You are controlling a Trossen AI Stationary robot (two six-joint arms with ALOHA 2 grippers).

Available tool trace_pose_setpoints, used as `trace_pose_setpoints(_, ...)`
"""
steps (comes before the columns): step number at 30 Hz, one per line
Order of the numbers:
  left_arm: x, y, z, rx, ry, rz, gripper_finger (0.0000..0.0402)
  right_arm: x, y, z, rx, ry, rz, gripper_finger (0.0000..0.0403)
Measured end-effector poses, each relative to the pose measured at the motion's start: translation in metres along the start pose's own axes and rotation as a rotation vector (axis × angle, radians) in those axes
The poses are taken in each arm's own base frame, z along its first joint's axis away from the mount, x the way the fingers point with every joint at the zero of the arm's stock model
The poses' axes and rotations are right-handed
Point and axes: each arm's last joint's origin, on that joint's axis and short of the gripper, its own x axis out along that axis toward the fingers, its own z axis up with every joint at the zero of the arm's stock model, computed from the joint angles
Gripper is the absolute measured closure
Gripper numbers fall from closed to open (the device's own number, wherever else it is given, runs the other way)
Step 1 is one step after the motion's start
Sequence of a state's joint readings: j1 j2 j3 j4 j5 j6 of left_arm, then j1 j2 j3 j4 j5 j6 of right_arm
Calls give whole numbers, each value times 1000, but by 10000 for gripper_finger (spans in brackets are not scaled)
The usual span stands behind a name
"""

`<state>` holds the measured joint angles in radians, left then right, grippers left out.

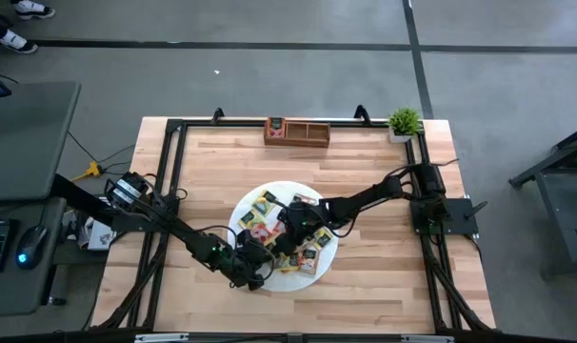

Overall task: Pick & Place Tea
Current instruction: Put the brown tea bag into the middle section of the wooden organizer

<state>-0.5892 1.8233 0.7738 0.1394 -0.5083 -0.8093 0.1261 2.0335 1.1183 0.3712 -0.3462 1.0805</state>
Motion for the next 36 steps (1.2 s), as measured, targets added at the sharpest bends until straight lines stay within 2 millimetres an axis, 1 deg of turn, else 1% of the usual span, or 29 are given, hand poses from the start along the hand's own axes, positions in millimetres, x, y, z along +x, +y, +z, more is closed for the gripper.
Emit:
trace_pose_setpoints(6, 0, 0, 0, 0, 0, 0, 402, 0, -7, -4, 22, 28, -75, 260)
trace_pose_setpoints(13, 0, 0, 0, 0, 0, 0, 402, 0, -6, -6, 15, 31, -77, 260)
trace_pose_setpoints(18, 0, 0, 0, 0, 0, 0, 402, 1, -10, -10, 7, 35, -140, 260)
trace_pose_setpoints(31, 0, 0, 0, 0, 0, 0, 402, 0, -12, -9, -5, 36, -152, 260)
trace_pose_setpoints(36, 0, 0, 0, 16, 0, 0, 402, 1, -10, -12, -7, 41, -145, 260)
